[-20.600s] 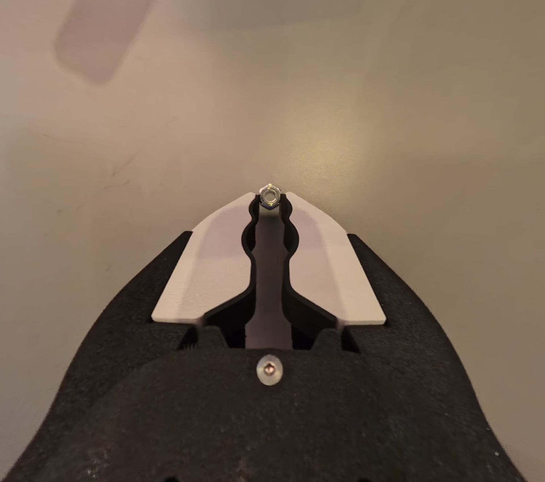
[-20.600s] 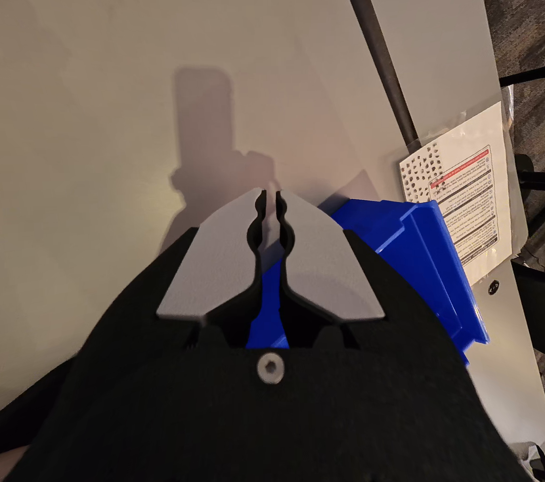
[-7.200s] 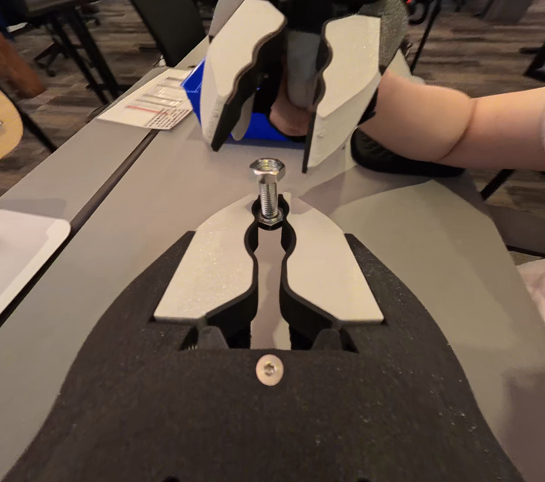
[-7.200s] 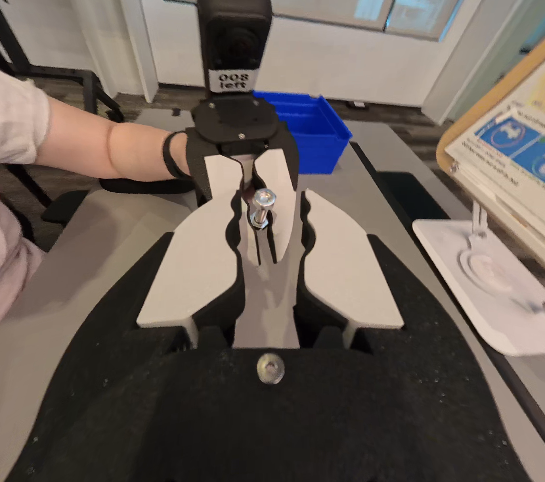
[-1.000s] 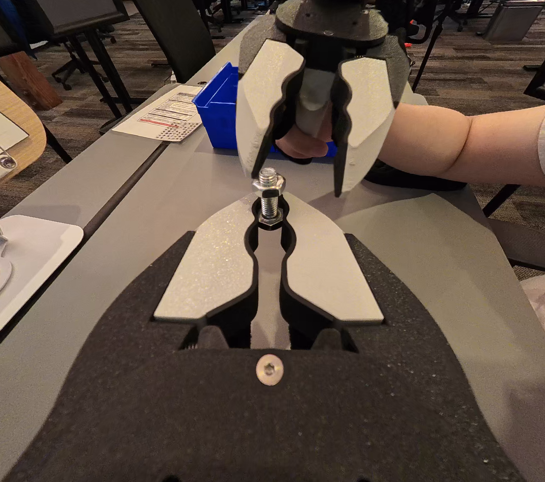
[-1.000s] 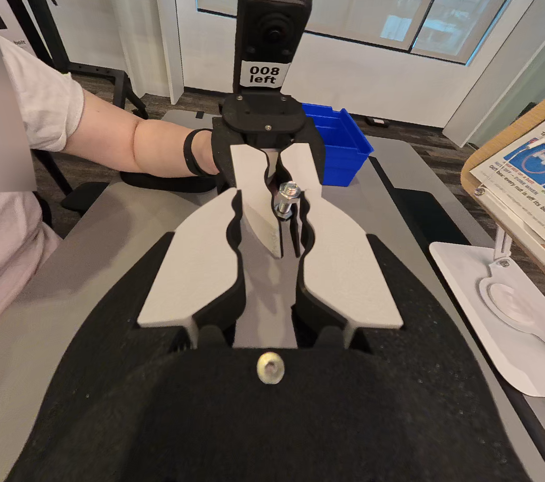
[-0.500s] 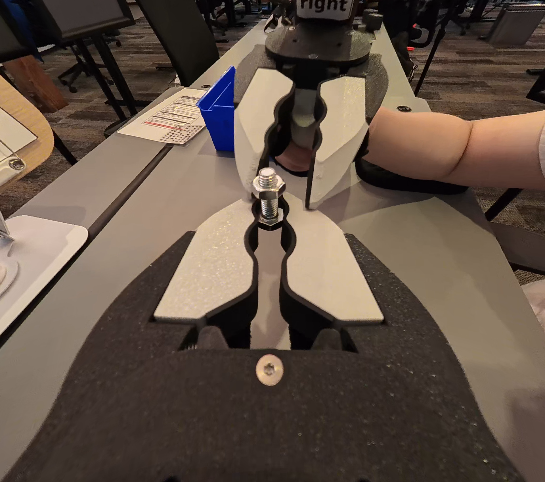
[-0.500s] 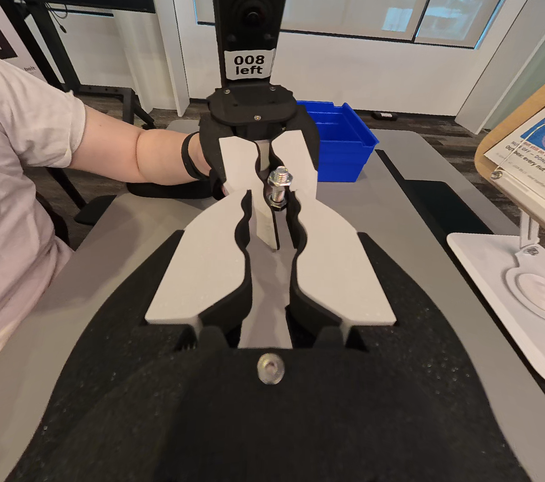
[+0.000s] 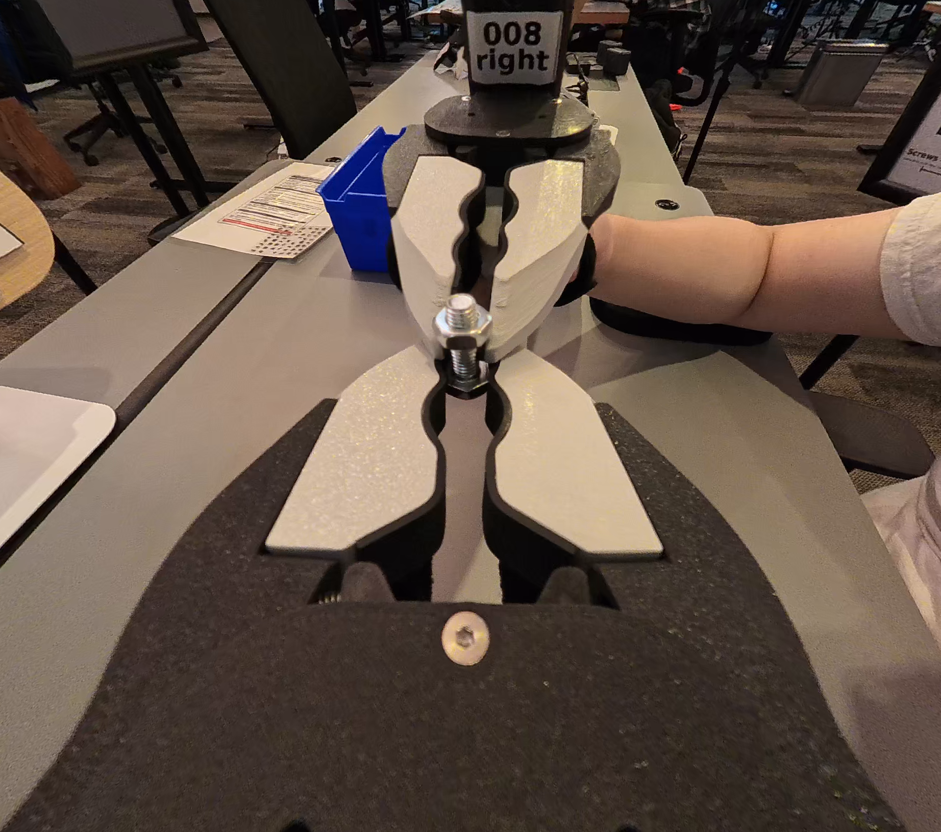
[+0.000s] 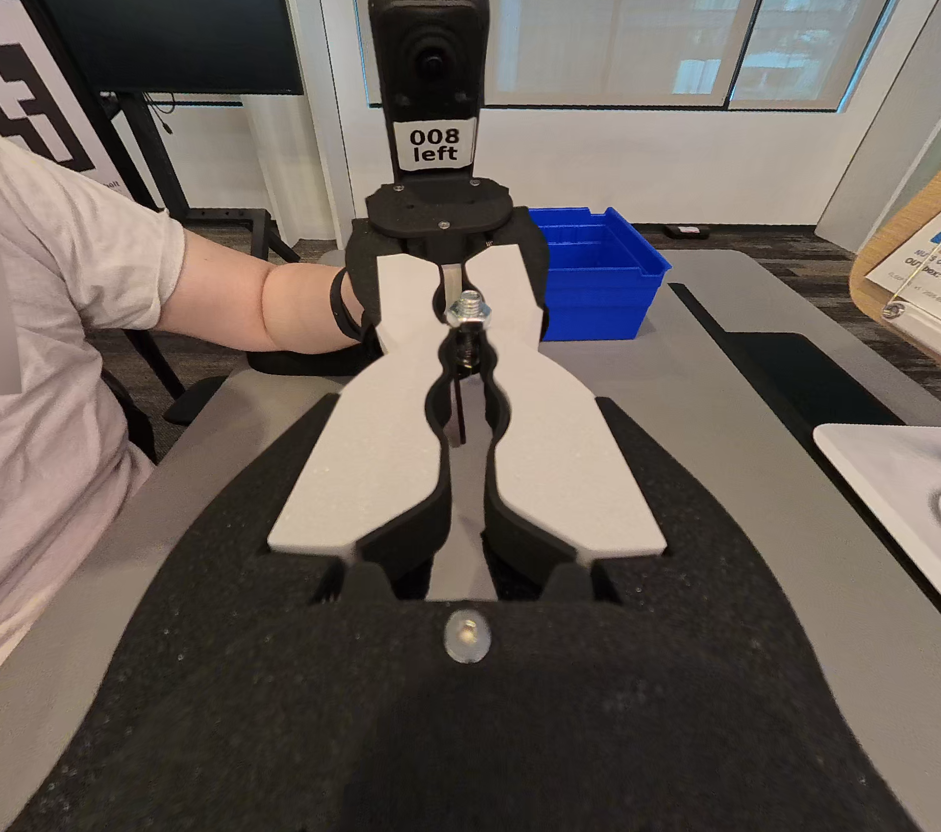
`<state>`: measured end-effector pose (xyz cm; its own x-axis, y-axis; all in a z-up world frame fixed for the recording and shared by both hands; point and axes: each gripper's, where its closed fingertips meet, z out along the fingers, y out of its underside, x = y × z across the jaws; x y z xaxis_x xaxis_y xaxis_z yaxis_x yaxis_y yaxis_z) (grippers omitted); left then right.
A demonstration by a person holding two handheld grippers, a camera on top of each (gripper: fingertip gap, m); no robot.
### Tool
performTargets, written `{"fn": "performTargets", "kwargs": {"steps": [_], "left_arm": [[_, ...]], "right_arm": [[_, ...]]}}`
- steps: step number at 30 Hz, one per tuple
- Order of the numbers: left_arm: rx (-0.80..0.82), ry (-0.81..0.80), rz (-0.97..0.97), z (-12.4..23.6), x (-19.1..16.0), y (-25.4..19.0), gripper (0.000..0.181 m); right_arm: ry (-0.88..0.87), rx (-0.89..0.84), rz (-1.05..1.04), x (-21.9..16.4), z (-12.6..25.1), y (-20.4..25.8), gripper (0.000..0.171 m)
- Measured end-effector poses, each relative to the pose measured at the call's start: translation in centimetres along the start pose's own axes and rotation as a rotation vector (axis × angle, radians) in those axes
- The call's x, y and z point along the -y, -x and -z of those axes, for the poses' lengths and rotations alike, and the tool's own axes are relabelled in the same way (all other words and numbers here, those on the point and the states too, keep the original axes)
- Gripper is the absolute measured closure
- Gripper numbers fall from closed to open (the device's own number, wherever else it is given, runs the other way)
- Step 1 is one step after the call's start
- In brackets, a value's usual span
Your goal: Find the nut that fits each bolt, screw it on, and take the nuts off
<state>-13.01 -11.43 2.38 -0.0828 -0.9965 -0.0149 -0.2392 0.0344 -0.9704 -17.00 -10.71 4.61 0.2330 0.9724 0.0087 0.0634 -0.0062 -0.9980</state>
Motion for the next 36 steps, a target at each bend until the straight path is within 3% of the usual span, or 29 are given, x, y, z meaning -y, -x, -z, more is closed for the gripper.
{"fn": "performTargets", "kwargs": {"steps": [8,13,22,36], "left_arm": [[0.002,-0.007,0.004,0.2,0.2,0.1,0.172],[0.028,0.035,0.022,-0.2,-0.5,0.5,0.154],[0.042,-0.033,0.038,0.4,0.4,1.0,0.166],[0.038,-0.018,0.029,0.3,0.1,0.9,0.167]], "right_arm": [[-0.028,-0.010,-0.021,0.3,-0.1,-0.1,0.164],[-0.093,0.008,-0.131,0.7,0.3,-0.8,0.164],[-0.103,0.027,-0.151,0.6,0.8,-1.1,0.164],[-0.070,0.023,-0.111,0.1,0.5,-0.8,0.164]]}}
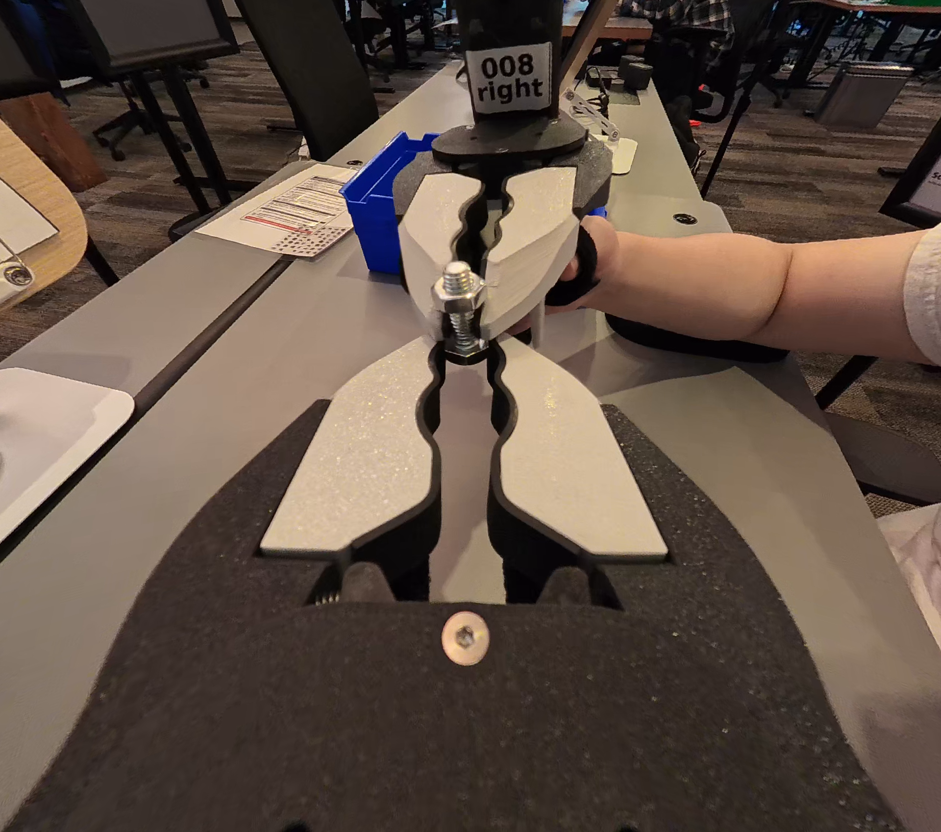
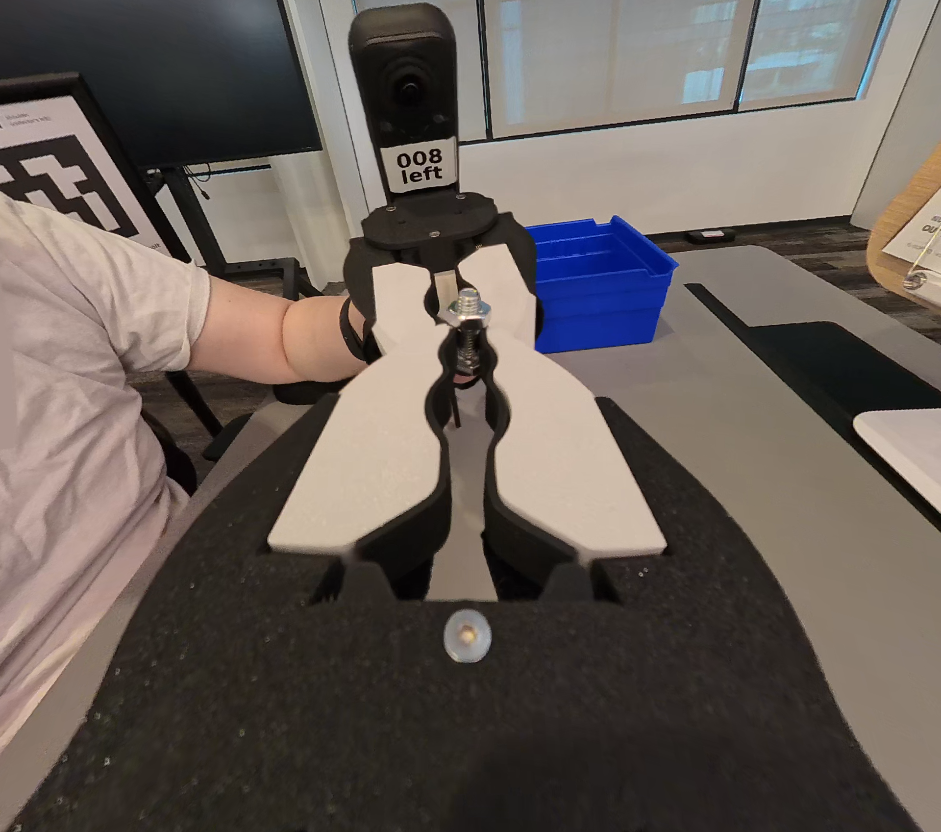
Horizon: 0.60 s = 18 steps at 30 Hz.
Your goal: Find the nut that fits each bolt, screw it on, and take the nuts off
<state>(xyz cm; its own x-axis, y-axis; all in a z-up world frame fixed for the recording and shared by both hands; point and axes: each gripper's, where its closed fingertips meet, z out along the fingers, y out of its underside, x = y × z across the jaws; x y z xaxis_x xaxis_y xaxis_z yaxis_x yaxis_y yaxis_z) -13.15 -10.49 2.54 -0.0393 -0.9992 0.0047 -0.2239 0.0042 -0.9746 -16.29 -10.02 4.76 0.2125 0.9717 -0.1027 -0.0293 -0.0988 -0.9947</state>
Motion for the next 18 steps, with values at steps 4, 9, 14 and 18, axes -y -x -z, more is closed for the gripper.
{"fn": "performTargets", "kwargs": {"steps": [4,9,14,18], "left_arm": [[-0.007,-0.021,0.004,0.0,0.2,-0.1,0.167],[-0.024,0.025,0.040,-0.2,-0.6,0.0,0.162],[-0.035,0.066,0.041,-0.5,-1.3,0.1,0.163],[-0.057,0.091,0.054,-0.8,-2.0,-0.1,0.164]], "right_arm": [[0.005,-0.002,0.013,0.2,0.1,0.1,0.164],[0.013,-0.016,-0.036,1.8,1.6,-0.1,0.164],[0.205,-0.261,0.079,4.8,8.3,-1.1,0.164],[0.591,-0.678,0.055,2.6,19.7,-3.1,0.164]]}}
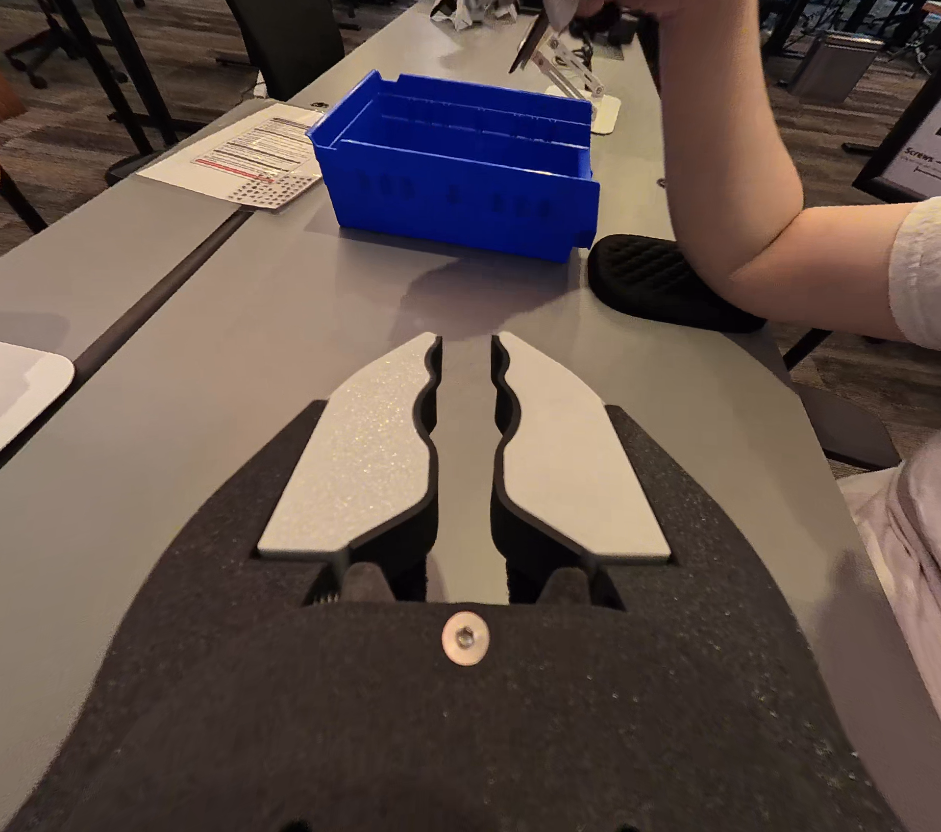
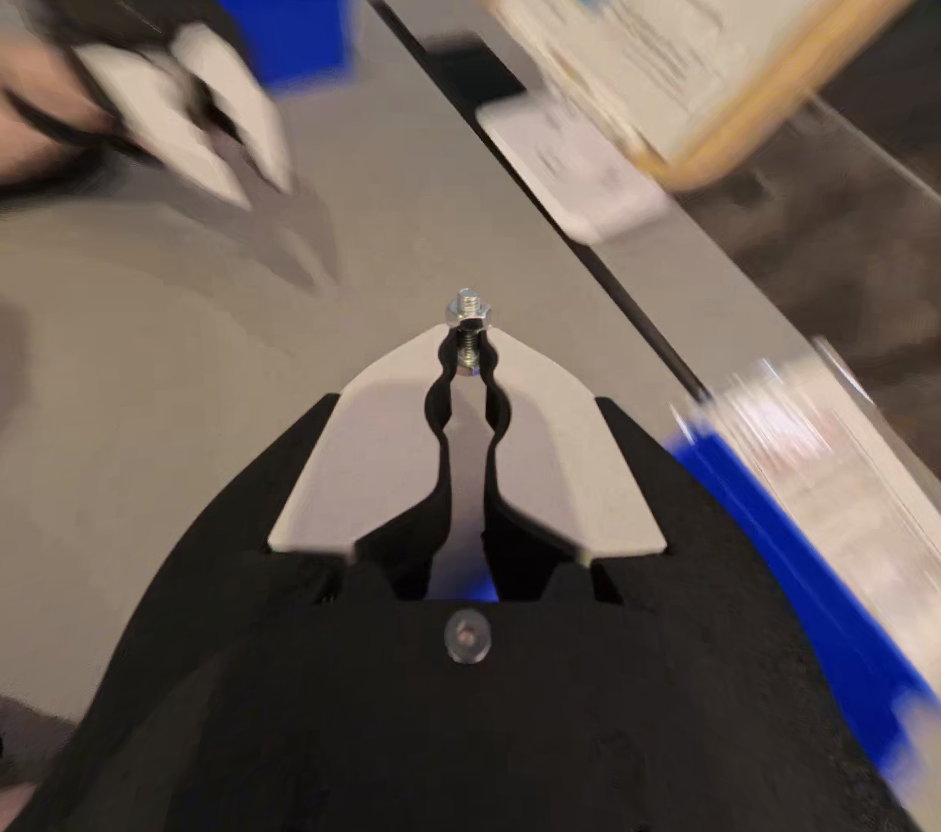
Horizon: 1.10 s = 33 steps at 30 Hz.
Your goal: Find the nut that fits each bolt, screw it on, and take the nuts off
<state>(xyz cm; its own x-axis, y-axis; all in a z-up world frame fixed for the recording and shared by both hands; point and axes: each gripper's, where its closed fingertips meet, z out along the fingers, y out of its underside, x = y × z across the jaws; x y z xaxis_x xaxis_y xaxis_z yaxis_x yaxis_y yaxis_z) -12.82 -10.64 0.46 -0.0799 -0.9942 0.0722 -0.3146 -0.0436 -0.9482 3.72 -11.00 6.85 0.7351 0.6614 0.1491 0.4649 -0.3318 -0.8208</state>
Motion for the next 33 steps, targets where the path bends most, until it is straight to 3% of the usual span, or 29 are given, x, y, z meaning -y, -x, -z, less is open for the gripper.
{"fn": "performTargets", "kwargs": {"steps": [2,4,7,9,12,17,21,27,30,33], "left_arm": [[-0.009,0.014,0.012,-0.3,-0.4,0.0,0.164],[-0.012,0.029,0.017,-0.5,-0.8,0.0,0.164],[-0.015,0.047,0.015,-0.8,-1.2,0.0,0.164],[-0.019,0.059,0.014,-0.9,-1.4,-0.1,0.164],[-0.024,0.073,0.015,-1.0,-1.7,-0.2,0.165],[-0.039,0.077,0.015,-0.9,-1.6,-0.4,0.168],[-0.037,0.062,0.021,-0.6,-1.3,-0.4,0.168],[-0.032,0.060,0.015,-0.5,-1.1,-0.4,0.168],[-0.023,0.051,0.010,0.1,-0.5,-0.2,0.167],[0.010,0.015,-0.019,1.9,1.2,0.1,0.166]], "right_arm": [[0.248,-0.193,-0.086,-6.0,2.6,-4.1,0.164],[0.482,-0.251,-0.257,-12.3,4.6,-6.1,0.164],[0.834,-0.232,-0.446,-21.5,6.7,-7.0,0.163],[0.956,-0.137,-0.501,-25.3,6.8,-6.4,0.164],[0.954,-0.032,-0.542,-27.6,5.5,-6.2,0.164],[1.104,-0.058,-0.567,-30.9,6.1,-6.7,0.163],[1.130,-0.080,-0.598,-32.3,6.1,-7.4,0.163],[1.068,-0.120,-0.648,-32.8,5.5,-8.6,0.162],[1.017,-0.102,-0.670,-32.3,5.1,-8.4,0.145],[1.014,-0.176,-0.635,-31.4,6.1,-9.2,0.144]]}}
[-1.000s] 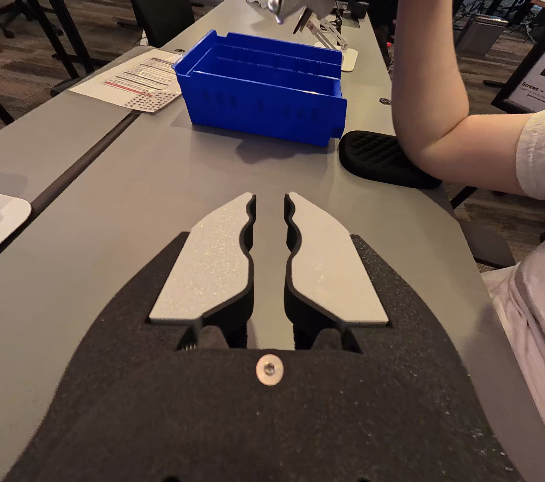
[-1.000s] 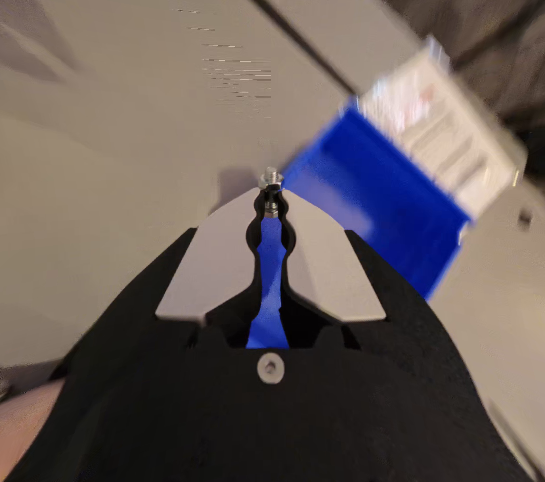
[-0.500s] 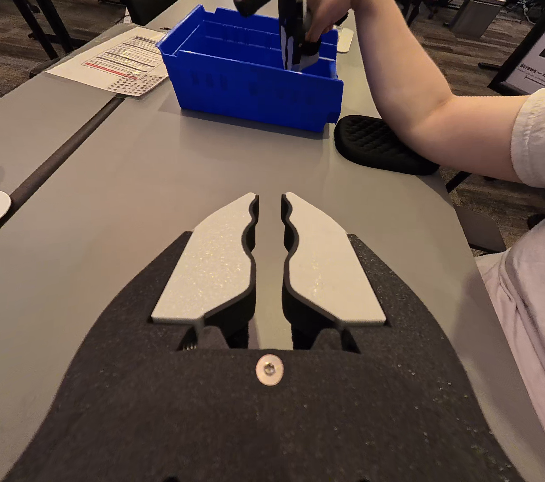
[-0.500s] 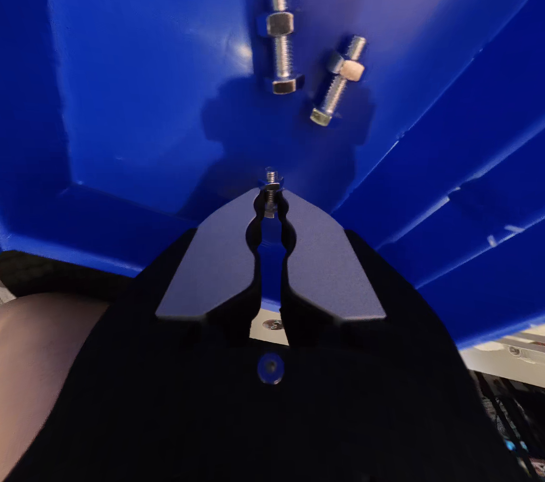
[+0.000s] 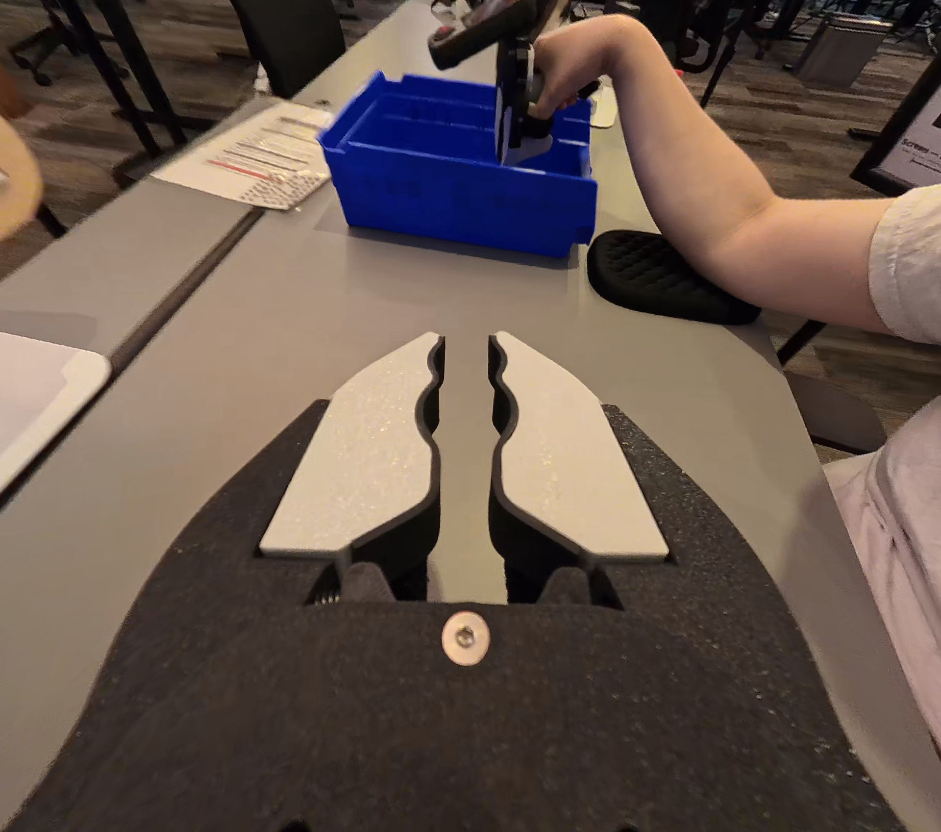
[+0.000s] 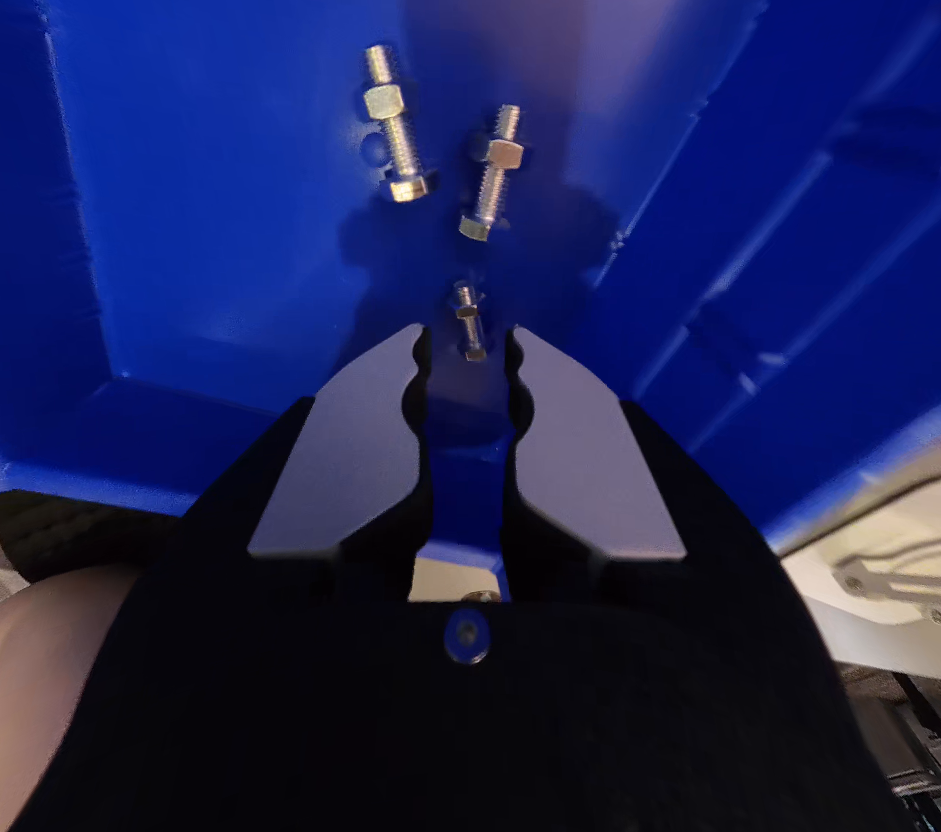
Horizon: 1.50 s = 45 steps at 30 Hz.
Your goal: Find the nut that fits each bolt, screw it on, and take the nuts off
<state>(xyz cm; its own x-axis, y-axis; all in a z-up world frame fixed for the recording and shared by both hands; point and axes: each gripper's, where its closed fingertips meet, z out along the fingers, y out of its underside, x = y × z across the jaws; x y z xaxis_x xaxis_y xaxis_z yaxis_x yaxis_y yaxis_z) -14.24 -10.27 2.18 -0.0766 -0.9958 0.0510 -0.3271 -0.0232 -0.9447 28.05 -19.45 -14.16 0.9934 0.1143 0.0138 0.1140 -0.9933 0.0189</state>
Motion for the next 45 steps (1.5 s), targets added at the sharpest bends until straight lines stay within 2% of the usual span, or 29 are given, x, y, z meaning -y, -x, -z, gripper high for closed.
{"fn": "performTargets", "kwargs": {"steps": [3,5,8,11,14,18,21,24,27,29,32,38,41,45], "left_arm": [[0.099,0.007,-0.067,3.7,1.8,1.1,0.166],[0.222,0.119,-0.115,7.5,1.6,2.5,0.172],[0.515,0.438,-0.120,15.8,-2.3,5.5,0.168],[0.731,0.638,-0.026,23.3,-5.9,7.0,0.164],[0.786,0.733,0.124,27.3,-9.5,7.7,0.164],[0.914,0.865,0.365,31.5,-14.4,10.2,0.164],[0.889,0.919,0.432,32.1,-17.8,12.0,0.164],[0.779,0.858,0.522,30.9,-20.4,13.3,0.166],[0.732,0.880,0.695,30.9,-22.7,12.8,0.170],[0.733,0.922,0.783,31.3,-23.9,12.2,0.167],[0.717,0.922,0.845,30.7,-24.6,11.9,0.158],[0.767,0.831,1.085,31.1,-25.4,11.8,0.158],[0.775,0.779,1.133,31.0,-25.7,12.3,0.156],[0.805,0.786,1.171,31.2,-26.4,12.5,0.147]], "right_arm": [[-0.117,-0.080,0.009,1.0,3.5,0.2,0.144],[-0.227,-0.164,0.041,2.0,6.5,0.6,0.145],[-0.434,-0.223,0.096,4.6,11.0,2.5,0.145],[-0.660,-0.169,0.168,8.1,14.6,6.0,0.147],[-0.773,-0.129,0.218,10.5,16.3,9.0,0.148],[-0.808,-0.144,0.337,12.4,17.1,13.4,0.149],[-0.823,-0.130,0.443,13.4,17.3,17.6,0.149],[-0.846,-0.029,0.564,14.0,17.4,23.3,0.149],[-0.859,0.091,0.666,14.0,17.5,28.9,0.149],[-0.847,0.087,0.714,13.9,17.2,31.0,0.149],[-0.814,0.048,0.761,13.8,16.5,32.6,0.149],[-0.802,0.049,0.814,13.7,16.1,35.2,0.149],[-0.789,0.017,0.829,13.6,15.7,35.2,0.149],[-0.790,-0.007,0.820,13.7,15.8,34.5,0.149]]}}
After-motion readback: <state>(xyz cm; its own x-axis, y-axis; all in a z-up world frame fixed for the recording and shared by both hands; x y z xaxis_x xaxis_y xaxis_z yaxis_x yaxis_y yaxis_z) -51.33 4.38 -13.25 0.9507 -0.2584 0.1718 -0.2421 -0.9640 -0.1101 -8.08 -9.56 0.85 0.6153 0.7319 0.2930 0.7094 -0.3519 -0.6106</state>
